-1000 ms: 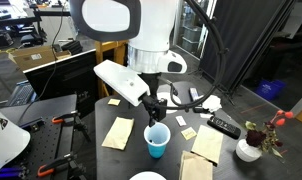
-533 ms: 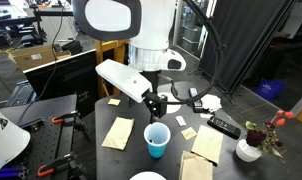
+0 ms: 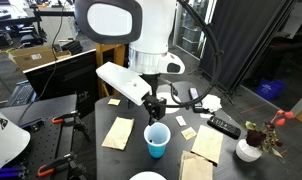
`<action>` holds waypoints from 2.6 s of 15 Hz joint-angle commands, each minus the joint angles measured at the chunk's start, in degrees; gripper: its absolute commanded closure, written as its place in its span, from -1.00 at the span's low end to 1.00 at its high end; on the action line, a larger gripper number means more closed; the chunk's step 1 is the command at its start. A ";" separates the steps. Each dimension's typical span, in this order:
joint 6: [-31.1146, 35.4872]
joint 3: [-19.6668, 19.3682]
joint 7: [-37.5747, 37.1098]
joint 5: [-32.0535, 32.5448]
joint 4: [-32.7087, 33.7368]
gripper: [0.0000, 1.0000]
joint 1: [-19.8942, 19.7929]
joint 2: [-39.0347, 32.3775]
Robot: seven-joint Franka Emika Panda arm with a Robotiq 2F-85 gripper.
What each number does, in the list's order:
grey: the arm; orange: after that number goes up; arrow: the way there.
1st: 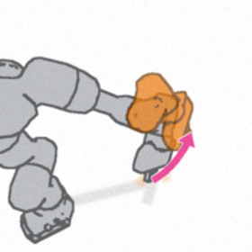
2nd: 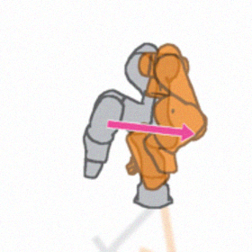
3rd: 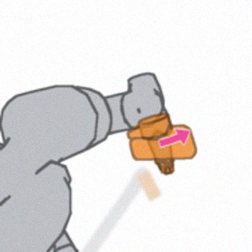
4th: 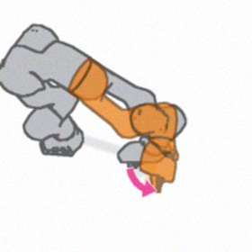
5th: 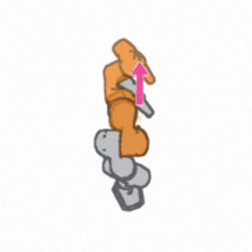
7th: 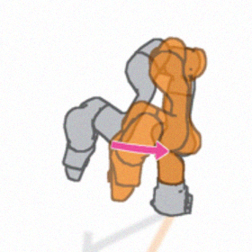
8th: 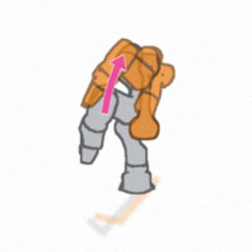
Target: Remove the pen from the cup and put it on the table
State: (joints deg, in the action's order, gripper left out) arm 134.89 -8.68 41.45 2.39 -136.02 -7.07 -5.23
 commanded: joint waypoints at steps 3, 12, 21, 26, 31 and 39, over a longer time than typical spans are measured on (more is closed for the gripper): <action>4.44 0.89 -0.06 1.09 1.21 -0.95 -1.08 -4.25; 13.14 1.90 -1.93 0.68 3.09 -0.54 -2.01 -9.72; 17.64 2.40 -9.41 2.30 6.34 -0.08 -1.65 -15.08; 18.74 1.96 -15.51 5.87 7.88 0.02 -1.05 -17.24; 17.22 1.53 -20.36 8.90 9.07 0.02 -0.49 -18.59; 15.58 1.69 -21.57 9.95 9.29 0.06 -0.46 -18.92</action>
State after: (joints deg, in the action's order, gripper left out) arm 152.57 -6.94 22.02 10.64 -127.76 -7.73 -24.02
